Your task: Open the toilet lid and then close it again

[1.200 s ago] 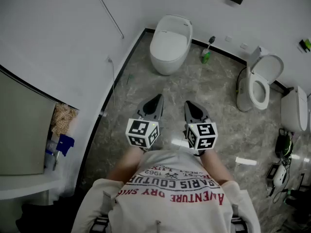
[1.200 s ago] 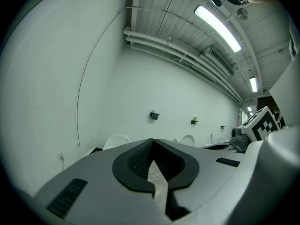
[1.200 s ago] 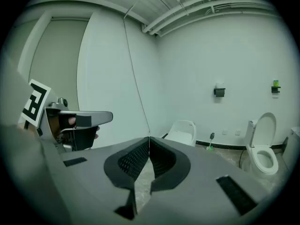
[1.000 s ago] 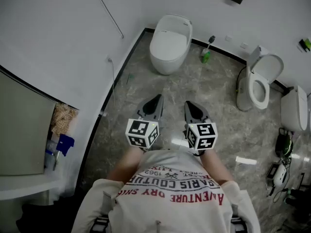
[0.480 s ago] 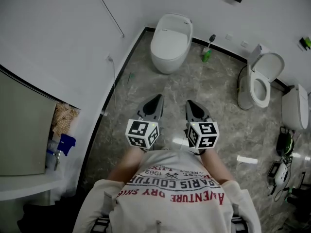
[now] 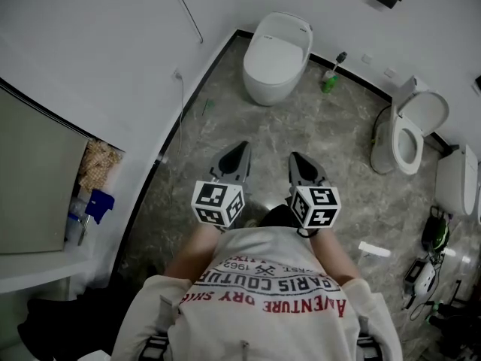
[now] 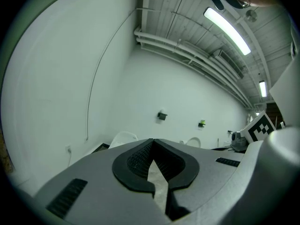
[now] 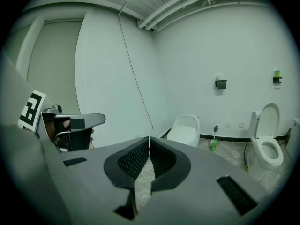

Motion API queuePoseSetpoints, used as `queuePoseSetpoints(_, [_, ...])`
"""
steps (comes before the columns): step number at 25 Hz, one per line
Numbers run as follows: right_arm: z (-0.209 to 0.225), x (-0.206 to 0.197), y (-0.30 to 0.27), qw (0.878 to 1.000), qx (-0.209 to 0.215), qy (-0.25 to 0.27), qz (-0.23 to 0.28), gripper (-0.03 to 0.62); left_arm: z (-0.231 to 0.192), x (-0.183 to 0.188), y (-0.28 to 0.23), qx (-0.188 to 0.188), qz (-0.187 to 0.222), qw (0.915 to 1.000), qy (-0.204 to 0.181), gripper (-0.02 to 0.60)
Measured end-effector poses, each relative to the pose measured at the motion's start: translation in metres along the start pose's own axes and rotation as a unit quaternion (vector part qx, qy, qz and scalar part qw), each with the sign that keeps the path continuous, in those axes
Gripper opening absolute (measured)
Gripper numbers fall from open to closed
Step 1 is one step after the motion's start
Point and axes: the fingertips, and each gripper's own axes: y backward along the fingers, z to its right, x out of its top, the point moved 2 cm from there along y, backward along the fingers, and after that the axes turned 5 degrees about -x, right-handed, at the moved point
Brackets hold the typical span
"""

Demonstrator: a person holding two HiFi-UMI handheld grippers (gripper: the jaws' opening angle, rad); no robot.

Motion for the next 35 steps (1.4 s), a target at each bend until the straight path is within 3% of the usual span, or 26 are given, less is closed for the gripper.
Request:
queuePoseSetpoints(10, [0.023, 0.021, -0.076, 0.999, 0.046, -0.006, -0.013, 0.017, -0.043, 0.003, -0.047, 0.054, -0.011, 0.9984, 0.007, 0.008])
queuePoseSetpoints(24, [0.140, 0.112, -0.242, 0.996, 0.083, 0.000, -0.015, 0.017, -0.109, 0.052, -0.234, 0.091, -0.010, 0.9958, 0.005, 0.008])
queuePoseSetpoints(30, [0.184, 0.135, -0.289, 0.996, 0.083, -0.022, -0.023, 0.017, -0.124, 0.059, -0.294, 0.094, -0.018, 0.9954, 0.008, 0.008])
queuePoseSetpoints(35, [0.196, 0.136, -0.325, 0.996, 0.077, -0.031, -0.033, 0.017, -0.149, 0.055, -0.331, 0.087, -0.035, 0.9955, 0.012, 0.008])
